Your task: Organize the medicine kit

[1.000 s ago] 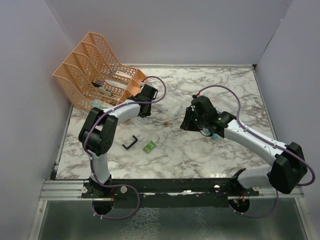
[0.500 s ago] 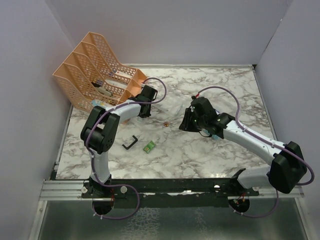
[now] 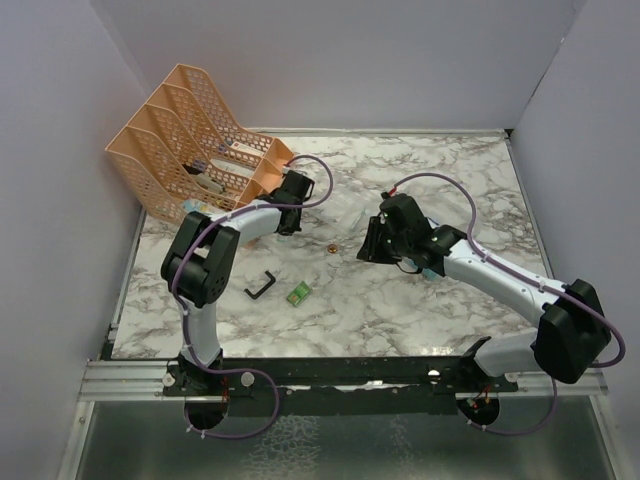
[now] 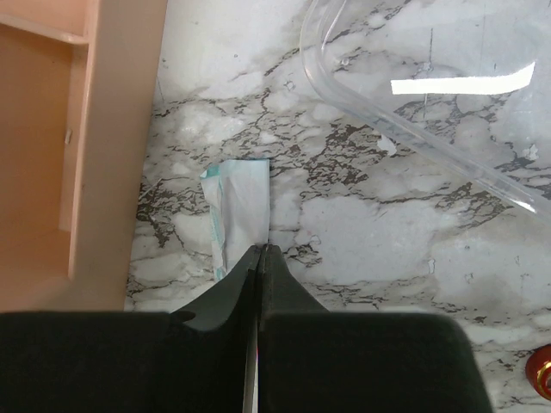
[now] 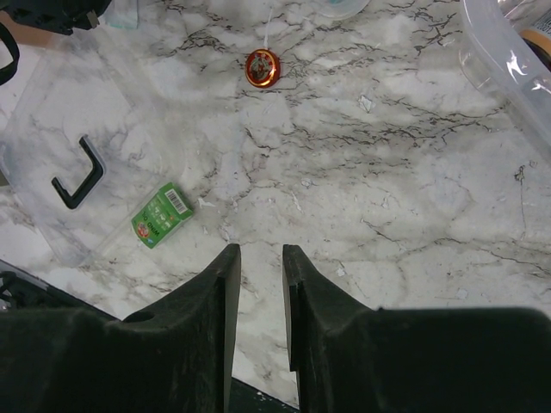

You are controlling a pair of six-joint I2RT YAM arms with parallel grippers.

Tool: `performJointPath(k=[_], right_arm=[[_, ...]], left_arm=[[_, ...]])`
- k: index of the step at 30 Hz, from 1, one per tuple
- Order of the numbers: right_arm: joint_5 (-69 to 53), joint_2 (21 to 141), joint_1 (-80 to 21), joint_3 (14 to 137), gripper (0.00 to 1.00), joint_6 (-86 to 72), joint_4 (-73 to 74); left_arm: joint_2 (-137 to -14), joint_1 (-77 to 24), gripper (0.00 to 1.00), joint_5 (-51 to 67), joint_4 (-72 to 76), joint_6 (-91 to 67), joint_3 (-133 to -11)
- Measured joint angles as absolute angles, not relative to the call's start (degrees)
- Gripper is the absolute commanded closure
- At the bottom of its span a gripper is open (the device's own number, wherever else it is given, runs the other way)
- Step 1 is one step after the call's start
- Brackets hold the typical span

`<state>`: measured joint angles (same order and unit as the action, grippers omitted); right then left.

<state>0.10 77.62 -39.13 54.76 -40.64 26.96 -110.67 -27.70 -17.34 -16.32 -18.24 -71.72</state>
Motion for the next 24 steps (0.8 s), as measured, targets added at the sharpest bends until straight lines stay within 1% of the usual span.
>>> performJointPath(k=[3, 8, 15, 20, 24], right_arm=[[0.1, 77.6, -39.1, 54.8, 0.74, -40.7, 27.0], [0.8, 77.4, -39.1, 54.8, 0.74, -40.7, 27.0], [1.0, 74.9, -39.2, 54.8, 0.74, -40.9, 26.9], [1.6, 71.8, -39.2, 54.8, 0.74, -41.9, 26.9], [4.2, 68.9, -39.1, 54.8, 0.74, -42.3, 27.5]], left_arm=[[-109.4, -27.7, 1.0, -16.5, -16.4, -18.0, -71.0], [-104.5, -27.7, 1.0, -11.6, -16.5, -17.4, -70.5], [-98.5, -28.2, 1.0, 3.4, -13.3, -17.6, -70.7], [-99.9, -30.2, 1.0, 11.3, -12.4, -16.7, -73.1], [-103.2, -31.7, 1.0, 14.7, -12.0, -15.6, -77.1]])
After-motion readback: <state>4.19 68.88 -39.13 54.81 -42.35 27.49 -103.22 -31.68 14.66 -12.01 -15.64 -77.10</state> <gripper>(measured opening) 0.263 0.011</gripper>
